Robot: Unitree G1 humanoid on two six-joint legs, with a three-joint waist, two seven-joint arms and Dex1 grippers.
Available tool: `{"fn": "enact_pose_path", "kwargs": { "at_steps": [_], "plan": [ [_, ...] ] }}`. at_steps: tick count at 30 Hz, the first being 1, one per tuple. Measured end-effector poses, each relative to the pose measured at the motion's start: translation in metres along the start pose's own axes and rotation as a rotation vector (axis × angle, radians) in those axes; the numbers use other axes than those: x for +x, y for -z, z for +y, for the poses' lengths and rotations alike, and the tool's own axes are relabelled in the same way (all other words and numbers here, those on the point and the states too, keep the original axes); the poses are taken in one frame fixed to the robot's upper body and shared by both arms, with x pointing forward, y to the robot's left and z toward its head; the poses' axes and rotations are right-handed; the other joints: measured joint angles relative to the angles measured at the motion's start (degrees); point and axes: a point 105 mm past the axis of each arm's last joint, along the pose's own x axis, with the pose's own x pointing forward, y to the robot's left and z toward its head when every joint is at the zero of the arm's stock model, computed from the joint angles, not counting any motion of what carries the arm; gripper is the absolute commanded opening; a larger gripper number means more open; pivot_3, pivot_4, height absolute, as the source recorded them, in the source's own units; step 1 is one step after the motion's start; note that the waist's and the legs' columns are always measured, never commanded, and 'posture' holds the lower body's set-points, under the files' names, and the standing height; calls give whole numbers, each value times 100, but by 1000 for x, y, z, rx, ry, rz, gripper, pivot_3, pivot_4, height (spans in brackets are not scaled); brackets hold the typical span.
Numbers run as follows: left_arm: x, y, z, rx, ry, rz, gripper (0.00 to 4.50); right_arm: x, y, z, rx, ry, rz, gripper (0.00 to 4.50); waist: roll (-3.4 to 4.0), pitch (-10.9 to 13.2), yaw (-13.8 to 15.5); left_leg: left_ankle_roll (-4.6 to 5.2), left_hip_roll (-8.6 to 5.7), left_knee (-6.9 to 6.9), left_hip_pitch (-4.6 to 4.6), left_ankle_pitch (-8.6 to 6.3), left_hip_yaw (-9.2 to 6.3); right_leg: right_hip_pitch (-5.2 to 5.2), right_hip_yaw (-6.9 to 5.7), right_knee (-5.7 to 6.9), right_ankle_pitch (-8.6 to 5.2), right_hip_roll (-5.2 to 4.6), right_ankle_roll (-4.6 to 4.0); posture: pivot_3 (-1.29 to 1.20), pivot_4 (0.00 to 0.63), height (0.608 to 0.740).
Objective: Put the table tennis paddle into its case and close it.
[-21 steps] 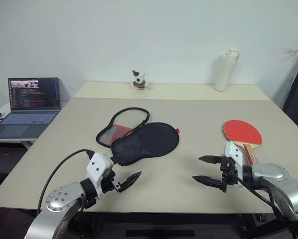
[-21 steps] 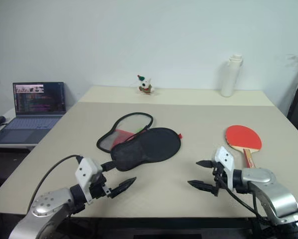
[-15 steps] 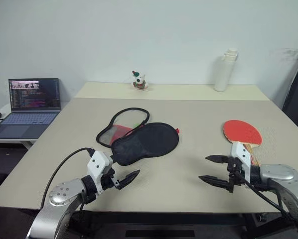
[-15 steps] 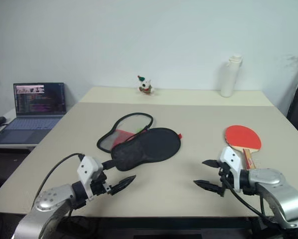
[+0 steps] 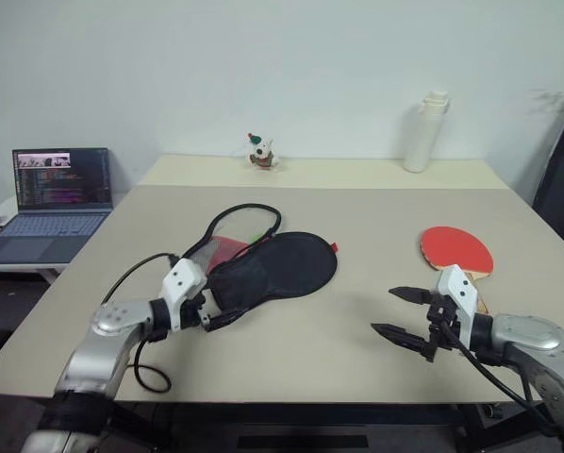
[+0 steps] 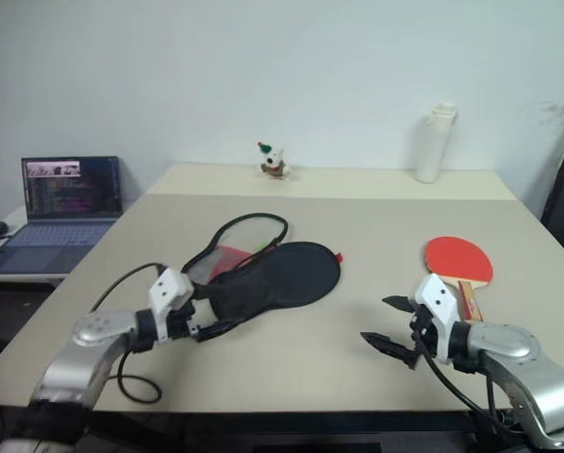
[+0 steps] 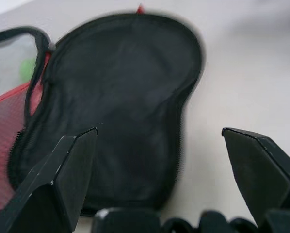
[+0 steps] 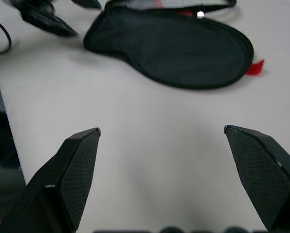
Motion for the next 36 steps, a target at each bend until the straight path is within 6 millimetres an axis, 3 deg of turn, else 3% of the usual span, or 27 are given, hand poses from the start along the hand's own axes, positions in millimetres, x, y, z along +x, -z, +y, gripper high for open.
{"fn": "enact_pose_path", "kwargs": {
  "at_steps": [5,10,13,24,30,36],
  "plan": [
    [16,14,-7,32,133,59,4500,3,-5,-1,-14,12,-17,4460,-2,1,-3,1,2,-2,-7,-1,16,-9,8,-2,1,-1,1,0,150,740],
    [14,20,-9,42,184,79,4500,5,-6,-1,-16,10,-20,4460,-2,1,-13,1,5,-1,-4,-1,17,-11,9,6,0,2,1,0,150,740],
    [13,22,-10,39,204,84,3993,6,-9,-2,-25,14,-30,4500,-2,0,-14,2,6,1,0,-1,16,-10,10,10,1,2,1,0,150,740],
    [7,24,-16,-59,213,84,44,6,-9,-5,-19,35,-32,4500,-1,0,-18,2,9,1,1,-1,20,-11,15,15,0,2,1,0,150,740],
    [28,4,-42,-207,197,-20,13,3,-9,-7,-25,44,-25,4500,-2,1,3,1,4,6,-4,-1,16,-9,14,13,2,-5,4,0,150,740],
    [68,-26,-58,-316,97,-90,13,-7,-7,-17,-35,86,-6,4500,-2,0,4,1,0,9,2,-1,13,-2,14,15,4,-4,8,0,150,740]
  ]
}}
